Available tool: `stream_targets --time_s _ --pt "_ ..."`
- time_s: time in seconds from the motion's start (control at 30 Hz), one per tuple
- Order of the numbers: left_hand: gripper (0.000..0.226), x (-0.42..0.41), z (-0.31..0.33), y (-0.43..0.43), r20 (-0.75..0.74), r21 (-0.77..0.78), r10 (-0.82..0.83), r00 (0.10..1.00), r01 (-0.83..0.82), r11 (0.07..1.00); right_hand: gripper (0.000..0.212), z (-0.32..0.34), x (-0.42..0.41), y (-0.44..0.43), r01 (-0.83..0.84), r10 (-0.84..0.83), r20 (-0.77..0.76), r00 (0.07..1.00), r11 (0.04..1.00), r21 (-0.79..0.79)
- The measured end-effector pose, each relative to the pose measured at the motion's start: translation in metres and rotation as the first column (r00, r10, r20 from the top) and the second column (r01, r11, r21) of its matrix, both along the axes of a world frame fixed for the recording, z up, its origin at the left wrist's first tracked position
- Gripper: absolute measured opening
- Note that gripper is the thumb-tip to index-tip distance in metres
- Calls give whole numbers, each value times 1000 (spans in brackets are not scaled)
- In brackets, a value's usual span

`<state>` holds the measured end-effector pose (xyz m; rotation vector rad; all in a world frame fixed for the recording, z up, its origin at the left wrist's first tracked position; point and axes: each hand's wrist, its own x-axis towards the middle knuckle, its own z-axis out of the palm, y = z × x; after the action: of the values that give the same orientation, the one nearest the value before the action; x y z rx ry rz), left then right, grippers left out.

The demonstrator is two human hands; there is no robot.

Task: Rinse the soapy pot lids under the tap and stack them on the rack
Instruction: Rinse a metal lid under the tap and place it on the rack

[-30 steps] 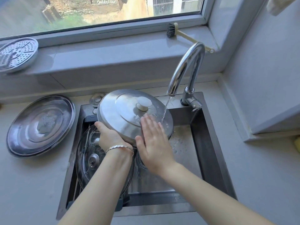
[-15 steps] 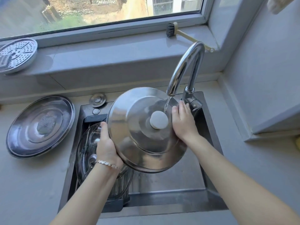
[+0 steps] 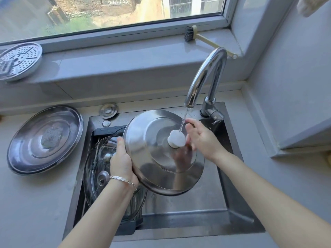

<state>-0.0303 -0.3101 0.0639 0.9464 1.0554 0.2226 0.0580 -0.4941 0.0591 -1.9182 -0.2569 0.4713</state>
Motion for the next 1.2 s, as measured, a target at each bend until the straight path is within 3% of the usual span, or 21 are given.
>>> stream_targets --time_s 0.07,0.1,0.17,0.2,0.3,0.43,0.53,0.57,0.67,0.7,0.8,0.9,1.07,1.2 --pt "48 3 0 -1 -3 22 -14 1000 15 1000 32 8 -10 8 -190 193 21 981 976 -103" --pt "48 4 0 -2 -1 29 -24 1000 24 999 30 7 -11 12 -201 220 76 972 959 -198" --pt "49 4 2 -3 1 29 -35 999 35 999 22 7 -7 23 -39 67 126 990 976 -215" --pt "49 3 2 -2 11 31 -38 999 38 999 31 7 -4 29 63 -49 102 994 987 -145" --pt "45 4 5 -1 32 36 -4 999 3 999 51 6 9 44 209 -211 -35 977 977 -44" --pt "44 3 2 6 29 66 44 999 -46 997 40 -5 13 34 275 -256 -364 895 961 2" --pt "55 -1 -1 14 91 -4 20 996 -20 1000 37 -31 11 -1 411 -426 -221 877 905 -112" --pt "61 -2 -3 12 99 -53 -7 995 13 998 37 -38 9 -13 412 -435 -256 863 900 -138" --pt "64 -4 -6 -3 60 -128 -112 992 119 985 43 -45 -1 -35 393 -310 -604 734 920 6" --pt "61 -4 -9 -8 45 -122 -143 989 147 981 43 -45 -1 -40 415 -324 -602 730 910 14" --pt "37 0 -19 -21 -153 -46 -261 953 257 965 37 -37 4 -60 520 -515 -318 796 851 -73" --pt "30 1 -13 -39 -313 -169 -375 873 337 926 28 -24 11 -77 530 -530 -158 833 847 -40" --pt "45 -5 -15 -54 -290 -404 -434 853 302 864 26 1 20 -76 389 -386 55 921 918 -74" --pt "36 -3 -11 -54 -216 -374 -300 929 205 904 22 10 24 -66 367 -370 93 925 929 39"
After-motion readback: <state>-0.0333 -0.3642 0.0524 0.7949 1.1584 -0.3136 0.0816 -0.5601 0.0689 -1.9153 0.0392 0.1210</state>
